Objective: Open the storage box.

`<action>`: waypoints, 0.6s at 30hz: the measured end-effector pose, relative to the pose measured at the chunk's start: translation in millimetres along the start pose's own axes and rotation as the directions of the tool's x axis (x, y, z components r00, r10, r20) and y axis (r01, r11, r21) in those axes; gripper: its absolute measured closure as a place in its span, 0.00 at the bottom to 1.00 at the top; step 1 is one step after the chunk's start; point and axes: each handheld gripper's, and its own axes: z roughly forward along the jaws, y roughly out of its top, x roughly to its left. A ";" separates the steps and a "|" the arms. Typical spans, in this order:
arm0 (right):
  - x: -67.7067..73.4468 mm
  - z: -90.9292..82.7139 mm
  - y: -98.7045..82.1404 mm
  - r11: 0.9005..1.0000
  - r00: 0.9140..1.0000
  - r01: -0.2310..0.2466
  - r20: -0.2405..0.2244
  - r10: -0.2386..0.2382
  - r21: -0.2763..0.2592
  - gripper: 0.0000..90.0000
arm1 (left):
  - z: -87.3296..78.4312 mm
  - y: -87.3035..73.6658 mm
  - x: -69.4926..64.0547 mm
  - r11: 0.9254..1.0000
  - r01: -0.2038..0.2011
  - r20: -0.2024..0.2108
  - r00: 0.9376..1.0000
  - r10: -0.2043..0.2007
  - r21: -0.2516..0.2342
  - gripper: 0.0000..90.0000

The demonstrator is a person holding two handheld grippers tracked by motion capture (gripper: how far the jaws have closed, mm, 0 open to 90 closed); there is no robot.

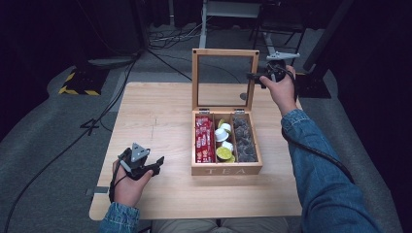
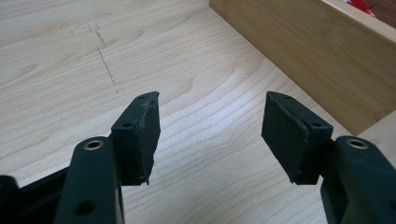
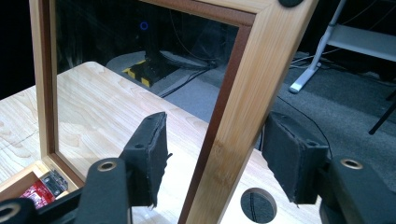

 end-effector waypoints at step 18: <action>1.6 -17.7 1.9 0.999 1.000 -0.020 0.010 0.021 -0.027 0.38 | 6.5 4.6 6.6 1.000 0.015 0.015 1.000 -0.015 0.008 0.40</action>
